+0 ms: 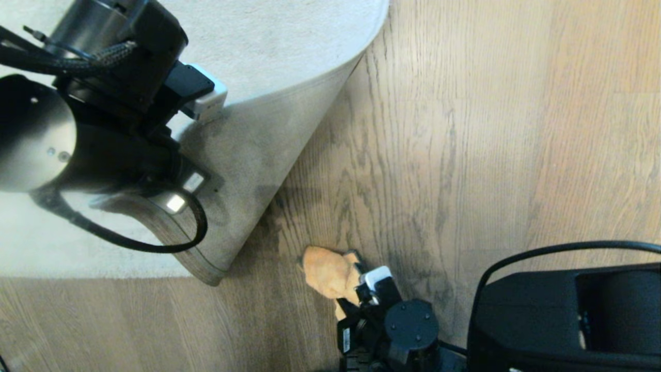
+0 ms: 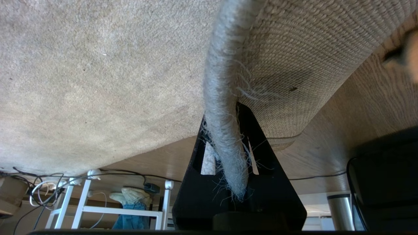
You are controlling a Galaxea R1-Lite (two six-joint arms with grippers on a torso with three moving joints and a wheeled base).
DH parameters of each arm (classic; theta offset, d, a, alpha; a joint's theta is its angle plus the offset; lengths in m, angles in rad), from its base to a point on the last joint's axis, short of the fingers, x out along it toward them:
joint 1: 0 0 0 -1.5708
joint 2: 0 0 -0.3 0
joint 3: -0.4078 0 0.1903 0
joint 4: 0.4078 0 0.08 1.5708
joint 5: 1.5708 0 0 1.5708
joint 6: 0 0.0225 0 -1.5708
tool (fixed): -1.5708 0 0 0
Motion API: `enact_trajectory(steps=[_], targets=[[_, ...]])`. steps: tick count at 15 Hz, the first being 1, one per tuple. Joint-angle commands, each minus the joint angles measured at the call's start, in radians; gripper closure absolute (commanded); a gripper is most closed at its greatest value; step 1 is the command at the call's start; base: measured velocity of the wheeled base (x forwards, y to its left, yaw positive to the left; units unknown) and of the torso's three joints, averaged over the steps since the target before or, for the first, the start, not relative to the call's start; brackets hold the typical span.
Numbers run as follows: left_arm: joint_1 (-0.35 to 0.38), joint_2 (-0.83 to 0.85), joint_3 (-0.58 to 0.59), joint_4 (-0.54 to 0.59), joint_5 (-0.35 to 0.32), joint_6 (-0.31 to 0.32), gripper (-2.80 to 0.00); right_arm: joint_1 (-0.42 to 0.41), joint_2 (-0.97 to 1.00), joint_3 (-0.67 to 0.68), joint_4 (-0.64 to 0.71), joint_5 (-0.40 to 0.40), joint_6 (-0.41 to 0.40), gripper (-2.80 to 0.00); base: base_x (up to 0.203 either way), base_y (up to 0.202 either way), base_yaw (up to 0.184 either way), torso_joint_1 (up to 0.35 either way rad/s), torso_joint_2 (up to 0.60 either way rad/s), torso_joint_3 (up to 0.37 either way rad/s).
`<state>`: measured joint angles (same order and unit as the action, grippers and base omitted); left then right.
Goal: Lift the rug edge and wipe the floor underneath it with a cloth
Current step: Wipe the floor under the carpet with a rag
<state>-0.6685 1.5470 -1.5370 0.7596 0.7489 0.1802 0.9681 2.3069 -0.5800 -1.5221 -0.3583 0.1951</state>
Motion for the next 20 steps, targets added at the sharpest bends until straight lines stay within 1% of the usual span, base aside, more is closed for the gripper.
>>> enact_trajectory(steps=[1,6,8,10,12,14,17,20], targets=[[0.0,-0.001,0.0,0.004,0.004,0.001,0.0,-0.052,-0.11,0.066,-0.041,-0.002,0.001,0.0,0.0,0.0,0.0,0.0,0.0,0.0],[0.0,-0.007,0.0,0.004,0.004,0.001,0.0,-0.178,-0.323,0.263,-0.041,0.002,-0.003,0.0,0.0,0.0,0.0,0.0,0.0,0.0],[0.0,-0.008,0.0,0.004,0.004,0.001,0.0,-0.186,-0.359,0.299,-0.042,0.004,-0.005,0.0,0.0,0.0,0.0,0.0,0.0,0.0],[0.0,-0.008,0.0,0.004,0.004,0.001,0.0,-0.154,-0.36,0.28,-0.043,0.007,-0.012,0.0,0.0,0.0,0.0,0.0,0.0,0.0],[0.0,-0.008,0.002,0.004,0.004,0.001,0.0,-0.078,-0.342,0.268,-0.043,0.008,-0.009,0.0,0.0,0.0,0.0,0.0,0.0,0.0],[0.0,-0.007,0.002,0.004,0.004,0.001,0.0,-0.002,-0.282,0.243,-0.043,0.008,-0.006,0.0,0.0,0.0,0.0,0.0,0.0,0.0],[0.0,-0.006,0.014,0.004,0.004,0.001,0.0,0.069,-0.139,0.111,-0.043,0.009,-0.004,0.0,0.0,0.0,0.0,0.0,0.0,0.0],[0.001,-0.002,0.014,0.004,0.004,0.001,0.0,0.117,0.022,-0.069,-0.043,0.009,-0.003,0.0,0.0,0.0,0.0,0.0,0.0,0.0]])
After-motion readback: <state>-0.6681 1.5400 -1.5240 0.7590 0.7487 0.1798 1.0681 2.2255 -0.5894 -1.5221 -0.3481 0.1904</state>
